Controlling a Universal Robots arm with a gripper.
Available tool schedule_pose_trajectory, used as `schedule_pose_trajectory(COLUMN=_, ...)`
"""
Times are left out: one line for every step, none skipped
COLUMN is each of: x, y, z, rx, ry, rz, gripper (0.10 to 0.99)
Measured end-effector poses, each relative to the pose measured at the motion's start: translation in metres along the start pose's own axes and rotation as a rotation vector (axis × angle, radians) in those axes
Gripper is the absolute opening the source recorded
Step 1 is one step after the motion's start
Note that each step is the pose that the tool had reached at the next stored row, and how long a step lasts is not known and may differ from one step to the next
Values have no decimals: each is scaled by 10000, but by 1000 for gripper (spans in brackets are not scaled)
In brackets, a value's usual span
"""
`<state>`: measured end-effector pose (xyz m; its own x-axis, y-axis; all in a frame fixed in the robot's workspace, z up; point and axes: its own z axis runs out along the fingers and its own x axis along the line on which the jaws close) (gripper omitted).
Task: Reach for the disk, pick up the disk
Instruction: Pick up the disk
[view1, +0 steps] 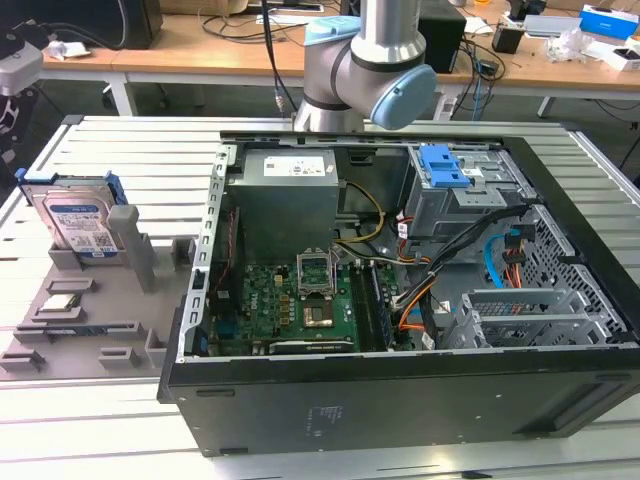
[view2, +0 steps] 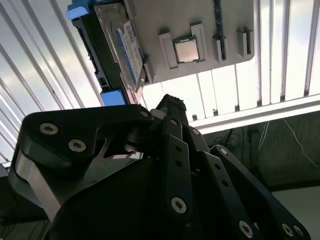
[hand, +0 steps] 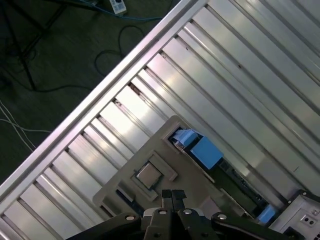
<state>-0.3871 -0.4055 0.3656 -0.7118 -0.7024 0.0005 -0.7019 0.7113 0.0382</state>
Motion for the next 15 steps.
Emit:
schedule_pose_trajectory(x=0, y=0, z=0, rx=0, ry=5, rz=-162, gripper=106)
schedule_pose_trajectory(x=0, y=0, z=0, rx=1, ry=13, rz=-364, gripper=106)
schedule_pose_trajectory(x=0, y=0, z=0, rx=0, ry=17, rz=-463, gripper=106)
schedule_pose_trajectory(x=0, y=0, z=0, rx=0, ry=21, rz=-551, gripper=106)
schedule_pose_trajectory(x=0, y=0, z=0, rx=0, ry=25, rz=-670, gripper=106)
schedule_pose_trajectory(x=0, y=-1, z=0, rx=0, ry=28, rz=-752, gripper=106)
schedule_pose_trajectory(x=0, y=0, z=0, rx=0, ry=32, rz=-846, gripper=106)
schedule_pose_trajectory(x=0, y=0, z=0, rx=0, ry=36, rz=-922, gripper=106)
schedule_pose_trajectory(x=0, y=0, z=0, rx=0, ry=39, rz=-1032, gripper=106)
schedule_pose_trajectory(x=0, y=0, z=0, rx=0, ry=42, rz=-1107, gripper=106)
schedule_pose_trajectory(x=0, y=0, z=0, rx=0, ry=45, rz=-1188, gripper=106)
schedule_pose_trajectory(x=0, y=0, z=0, rx=0, ry=49, rz=-1270, gripper=106)
schedule_pose_trajectory(x=0, y=0, z=0, rx=1, ry=52, rz=-1363, gripper=106)
schedule_pose_trajectory(x=0, y=0, z=0, rx=0, ry=55, rz=-1437, gripper=106)
schedule_pose_trajectory(x=0, y=-1, z=0, rx=1, ry=58, rz=-1525, gripper=106)
